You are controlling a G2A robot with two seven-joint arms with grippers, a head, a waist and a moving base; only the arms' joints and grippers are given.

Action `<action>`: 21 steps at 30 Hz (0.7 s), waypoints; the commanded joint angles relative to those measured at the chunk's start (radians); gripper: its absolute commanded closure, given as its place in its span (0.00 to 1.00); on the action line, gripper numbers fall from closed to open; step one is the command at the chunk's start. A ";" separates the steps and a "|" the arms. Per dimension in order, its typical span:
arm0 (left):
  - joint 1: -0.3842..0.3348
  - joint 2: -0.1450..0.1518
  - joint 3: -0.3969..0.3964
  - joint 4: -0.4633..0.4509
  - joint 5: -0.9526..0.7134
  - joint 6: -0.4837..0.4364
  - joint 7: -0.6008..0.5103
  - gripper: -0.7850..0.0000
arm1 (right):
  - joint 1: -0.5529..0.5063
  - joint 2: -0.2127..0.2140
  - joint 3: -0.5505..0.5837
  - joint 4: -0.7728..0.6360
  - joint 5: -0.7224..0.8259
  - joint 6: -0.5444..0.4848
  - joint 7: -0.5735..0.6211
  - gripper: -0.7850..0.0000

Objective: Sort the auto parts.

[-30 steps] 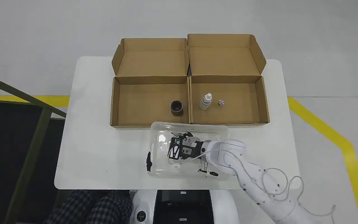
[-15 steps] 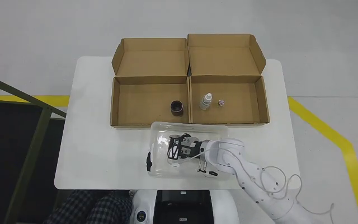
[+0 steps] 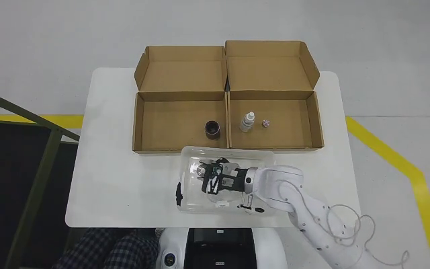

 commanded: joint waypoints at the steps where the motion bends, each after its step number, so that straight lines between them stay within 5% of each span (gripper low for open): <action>1: 0.000 0.000 0.000 0.000 0.000 0.000 0.000 0.00 | -0.014 0.005 0.018 -0.030 0.015 -0.010 0.000 1.00; 21: 0.000 0.000 0.000 0.000 0.000 0.000 0.000 0.00 | -0.089 0.044 0.293 -0.246 0.208 -0.024 -0.070 1.00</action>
